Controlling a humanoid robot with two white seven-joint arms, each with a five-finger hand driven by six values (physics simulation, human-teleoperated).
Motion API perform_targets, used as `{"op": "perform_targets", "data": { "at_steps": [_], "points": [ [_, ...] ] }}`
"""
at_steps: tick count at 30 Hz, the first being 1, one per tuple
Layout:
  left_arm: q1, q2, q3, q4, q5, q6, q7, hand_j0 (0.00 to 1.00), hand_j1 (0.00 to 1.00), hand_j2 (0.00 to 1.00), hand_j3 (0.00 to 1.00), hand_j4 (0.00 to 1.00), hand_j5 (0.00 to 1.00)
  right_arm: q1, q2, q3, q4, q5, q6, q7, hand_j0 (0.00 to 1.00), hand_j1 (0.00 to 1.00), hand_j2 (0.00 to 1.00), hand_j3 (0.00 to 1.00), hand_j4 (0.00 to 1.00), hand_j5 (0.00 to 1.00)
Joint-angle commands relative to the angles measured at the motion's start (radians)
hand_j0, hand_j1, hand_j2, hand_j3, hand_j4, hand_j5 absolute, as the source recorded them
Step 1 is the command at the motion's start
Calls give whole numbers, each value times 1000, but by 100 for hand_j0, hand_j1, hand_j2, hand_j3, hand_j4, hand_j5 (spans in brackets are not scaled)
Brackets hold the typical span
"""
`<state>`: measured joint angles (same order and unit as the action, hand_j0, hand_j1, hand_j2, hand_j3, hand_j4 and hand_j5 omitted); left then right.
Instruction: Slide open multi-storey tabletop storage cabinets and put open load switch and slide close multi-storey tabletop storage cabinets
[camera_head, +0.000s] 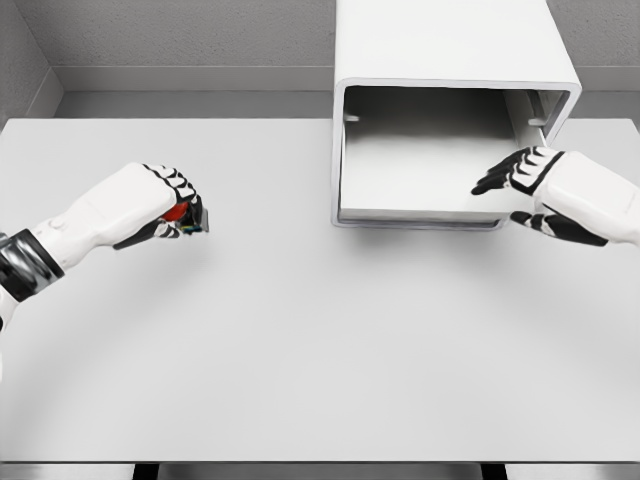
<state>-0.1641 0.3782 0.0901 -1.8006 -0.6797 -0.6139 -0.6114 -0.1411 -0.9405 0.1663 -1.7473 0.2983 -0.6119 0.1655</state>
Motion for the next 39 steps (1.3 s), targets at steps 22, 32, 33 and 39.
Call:
{"op": "perform_targets", "data": {
  "at_steps": [22, 32, 33, 39],
  "points": [
    [-94, -99, -49, -2, 14, 3, 1, 34, 34, 34, 34, 34, 34, 95, -14, -241, 238, -65, 1, 6, 62, 62, 62, 62, 62, 62],
    [-129, -143, -73, 0, 15, 3, 1, 35, 35, 35, 35, 35, 35, 143, -21, -240, 269, -58, 1, 5, 63, 63, 63, 63, 63, 63],
    [-132, -150, -76, -2, 15, 3, 1, 35, 35, 35, 35, 35, 35, 156, -21, -240, 264, -53, 1, 5, 63, 63, 63, 63, 63, 63],
    [-160, -168, -89, 0, 15, 3, 1, 35, 35, 35, 35, 35, 35, 207, -14, -232, 246, -21, 1, 3, 66, 66, 66, 66, 66, 66]
  ]
}}
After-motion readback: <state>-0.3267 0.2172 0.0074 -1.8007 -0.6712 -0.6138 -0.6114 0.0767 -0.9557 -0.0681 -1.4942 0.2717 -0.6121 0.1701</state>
